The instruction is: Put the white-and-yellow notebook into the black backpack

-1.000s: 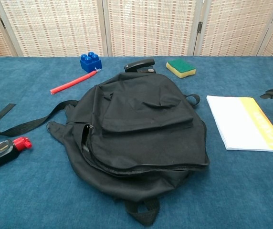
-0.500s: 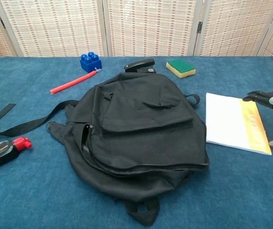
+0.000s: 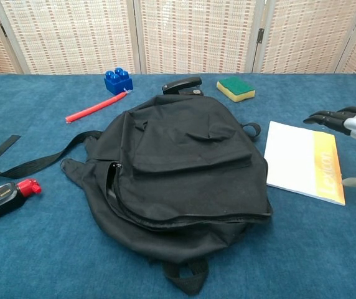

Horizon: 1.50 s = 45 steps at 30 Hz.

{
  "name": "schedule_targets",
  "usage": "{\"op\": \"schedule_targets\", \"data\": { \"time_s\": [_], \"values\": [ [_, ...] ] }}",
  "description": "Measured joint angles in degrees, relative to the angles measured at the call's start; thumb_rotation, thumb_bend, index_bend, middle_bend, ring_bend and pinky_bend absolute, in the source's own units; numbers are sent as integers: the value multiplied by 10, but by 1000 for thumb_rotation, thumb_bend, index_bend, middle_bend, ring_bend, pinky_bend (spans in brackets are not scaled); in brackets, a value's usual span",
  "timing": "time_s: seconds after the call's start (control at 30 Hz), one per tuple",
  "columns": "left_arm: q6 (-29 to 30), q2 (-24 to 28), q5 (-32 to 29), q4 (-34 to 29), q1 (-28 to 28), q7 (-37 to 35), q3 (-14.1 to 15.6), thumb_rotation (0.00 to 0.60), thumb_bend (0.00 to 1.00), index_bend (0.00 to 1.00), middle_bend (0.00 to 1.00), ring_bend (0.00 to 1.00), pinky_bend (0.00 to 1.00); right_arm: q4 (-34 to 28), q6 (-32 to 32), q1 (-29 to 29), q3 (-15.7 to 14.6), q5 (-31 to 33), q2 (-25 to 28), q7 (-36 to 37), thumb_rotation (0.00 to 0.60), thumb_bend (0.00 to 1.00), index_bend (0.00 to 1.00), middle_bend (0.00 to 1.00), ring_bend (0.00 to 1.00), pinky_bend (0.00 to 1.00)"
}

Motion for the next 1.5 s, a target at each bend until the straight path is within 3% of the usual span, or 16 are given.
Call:
{"op": "schedule_targets", "data": {
  "time_s": [0.17,0.6,0.83,1.5],
  "values": [
    [1,2,2,-9,-1,7,0,600,214,58,69,84,0,70,14,-4,-9,-16,-12,29,600,382,66,134,172,94],
    [5,7,4,-20,3,12,3,600,214,57,69,84,0,230,36,-5,-24,-43,-100,96,600,431,70,137,171,94],
    [4,7,6,-19,2,10,4,600,214,57,69,84,0,264,39,-7,-38,-55,-123,110,600,432,71,137,171,94],
    [3,6,4,-15,3,6,4,600,214,56,69,84,0,309,33,0,-41,-60,-151,118,600,432,71,137,170,93]
  ]
}}
